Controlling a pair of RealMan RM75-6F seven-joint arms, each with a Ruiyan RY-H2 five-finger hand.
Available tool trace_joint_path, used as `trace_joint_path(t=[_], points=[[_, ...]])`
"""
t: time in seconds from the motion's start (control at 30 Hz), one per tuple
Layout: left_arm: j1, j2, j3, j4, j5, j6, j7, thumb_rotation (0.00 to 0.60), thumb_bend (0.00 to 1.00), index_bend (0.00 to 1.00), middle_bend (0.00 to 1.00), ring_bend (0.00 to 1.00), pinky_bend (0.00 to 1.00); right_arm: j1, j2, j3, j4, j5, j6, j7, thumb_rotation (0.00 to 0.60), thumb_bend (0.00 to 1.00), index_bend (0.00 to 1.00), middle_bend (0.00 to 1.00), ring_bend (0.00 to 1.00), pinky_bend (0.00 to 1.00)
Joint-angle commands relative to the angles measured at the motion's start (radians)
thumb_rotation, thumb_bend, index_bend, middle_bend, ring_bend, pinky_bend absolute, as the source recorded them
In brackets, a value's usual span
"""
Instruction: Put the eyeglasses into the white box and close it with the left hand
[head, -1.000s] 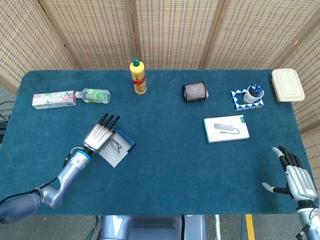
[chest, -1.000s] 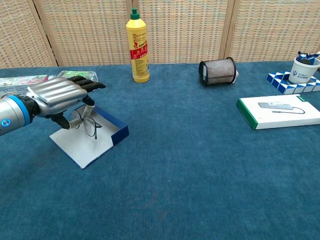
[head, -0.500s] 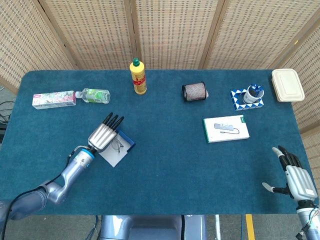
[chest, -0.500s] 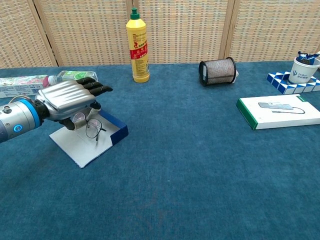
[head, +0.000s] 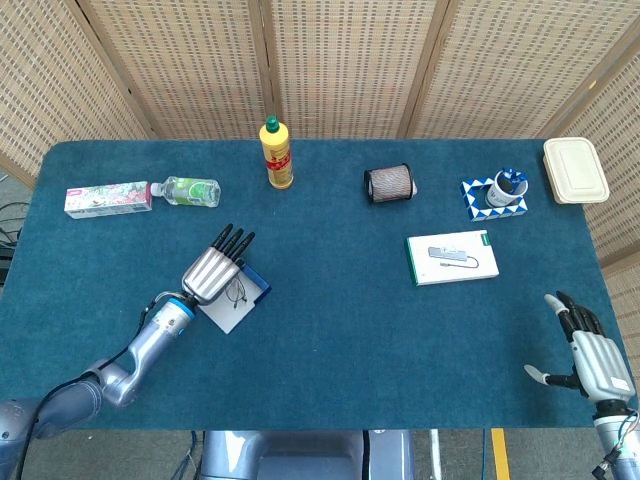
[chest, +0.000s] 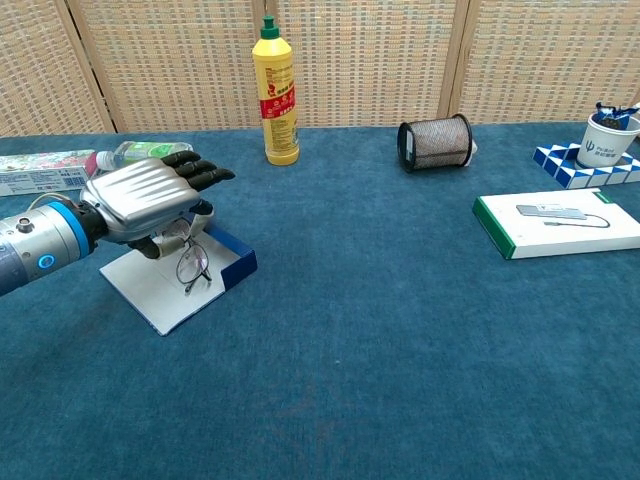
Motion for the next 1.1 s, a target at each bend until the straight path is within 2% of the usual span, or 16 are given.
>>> trace_joint_path(t=[0.03, 0.23, 0.4, 0.5, 0.57, 0.63, 0.8, 1.0, 1.1], points=[[0.005, 0.007, 0.004, 0.003, 0.007, 0.008, -0.009, 0.600, 0.41, 0.06, 0.00, 0.00, 0.00, 0.000, 0.000, 0.000, 0.001, 0.000, 0.000, -0.001, 0.600, 0.00, 0.00, 0.00, 0.00, 0.00], [0.017, 0.020, 0.007, -0.005, 0.010, 0.021, -0.035, 0.600, 0.41, 0.06, 0.00, 0.00, 0.00, -0.001, 0.000, 0.000, -0.001, -0.001, 0.002, -0.002, 0.600, 0.00, 0.00, 0.00, 0.00, 0.00], [0.038, 0.062, 0.033, -0.056, 0.060, 0.088, -0.113, 0.600, 0.38, 0.00, 0.00, 0.00, 0.00, 0.000, 0.000, 0.000, -0.001, -0.001, 0.001, -0.003, 0.600, 0.00, 0.00, 0.00, 0.00, 0.00], [0.048, 0.087, 0.048, -0.082, 0.092, 0.129, -0.130, 0.600, 0.24, 0.00, 0.00, 0.00, 0.00, 0.000, 0.000, -0.001, 0.000, -0.001, 0.001, -0.003, 0.600, 0.00, 0.00, 0.00, 0.00, 0.00], [0.060, 0.107, 0.056, -0.108, 0.108, 0.160, -0.133, 0.600, 0.09, 0.00, 0.00, 0.00, 0.00, 0.000, 0.000, -0.001, -0.001, -0.001, 0.002, -0.002, 0.600, 0.00, 0.00, 0.00, 0.00, 0.00], [0.072, 0.119, 0.058, -0.129, 0.113, 0.180, -0.126, 0.600, 0.01, 0.00, 0.00, 0.00, 0.00, -0.001, 0.000, -0.001, -0.001, -0.002, 0.003, -0.003, 0.600, 0.00, 0.00, 0.00, 0.00, 0.00], [0.106, 0.126, 0.062, -0.176, 0.113, 0.216, -0.126, 0.600, 0.00, 0.00, 0.00, 0.00, 0.00, -0.001, 0.000, -0.001, -0.002, -0.004, 0.004, -0.005, 0.600, 0.00, 0.00, 0.00, 0.00, 0.00], [0.124, 0.086, 0.068, -0.151, 0.114, 0.213, -0.108, 0.600, 0.00, 0.00, 0.00, 0.00, 0.00, -0.001, 0.001, -0.001, -0.002, -0.003, 0.004, -0.002, 0.600, 0.00, 0.00, 0.00, 0.00, 0.00], [0.143, 0.077, 0.080, -0.137, 0.118, 0.223, -0.148, 0.600, 0.00, 0.00, 0.00, 0.00, 0.00, -0.001, 0.001, -0.001, -0.002, -0.002, 0.003, 0.002, 0.600, 0.00, 0.00, 0.00, 0.00, 0.00]])
